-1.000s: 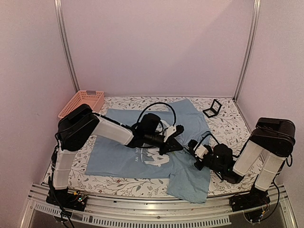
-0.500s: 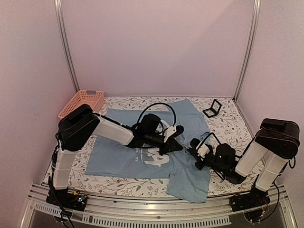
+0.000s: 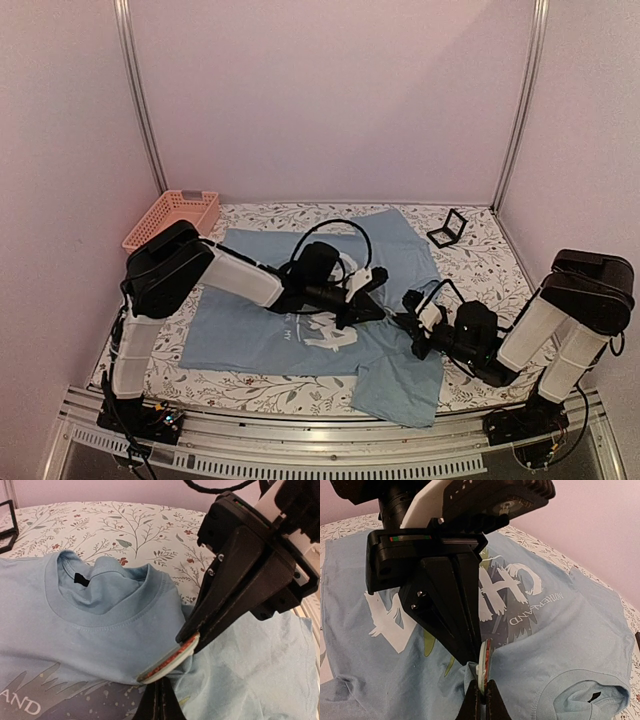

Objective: Pin the brooch onto the clothing

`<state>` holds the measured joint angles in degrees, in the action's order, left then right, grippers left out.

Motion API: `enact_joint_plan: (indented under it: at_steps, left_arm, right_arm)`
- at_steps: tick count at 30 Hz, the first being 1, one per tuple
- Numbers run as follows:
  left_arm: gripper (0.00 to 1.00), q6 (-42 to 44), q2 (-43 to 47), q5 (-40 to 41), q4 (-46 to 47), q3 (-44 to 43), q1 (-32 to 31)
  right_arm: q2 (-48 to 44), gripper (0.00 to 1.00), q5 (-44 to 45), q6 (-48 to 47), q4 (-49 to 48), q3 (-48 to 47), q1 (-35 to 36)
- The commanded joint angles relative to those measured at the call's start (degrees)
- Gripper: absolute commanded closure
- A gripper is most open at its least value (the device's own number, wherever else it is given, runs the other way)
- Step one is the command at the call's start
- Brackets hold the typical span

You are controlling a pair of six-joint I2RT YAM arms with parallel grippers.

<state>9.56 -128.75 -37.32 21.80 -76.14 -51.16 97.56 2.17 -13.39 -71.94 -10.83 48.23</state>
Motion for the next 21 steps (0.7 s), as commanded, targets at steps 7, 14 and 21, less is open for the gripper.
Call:
enact_joint_plan:
  at_steps: [7, 14, 21]
  left_arm:
    - [1.00, 0.6, -3.4, 1.3, -0.9, -1.8, -0.6]
    - [1.00, 0.2, -4.1, 1.6, -0.5, -2.6, -0.7]
    - [1.00, 0.5, -6.0, 2.5, -1.9, -3.8, -0.8]
  right_arm:
    - [-1.9, 1.00, -9.4, 3.7, -2.1, -0.7, -1.9]
    - [0.3, 1.00, -11.1, 5.1, -2.8, -1.5, -2.6]
    - [-0.2, 1.00, -13.4, 5.2, -2.5, -1.7, -2.8]
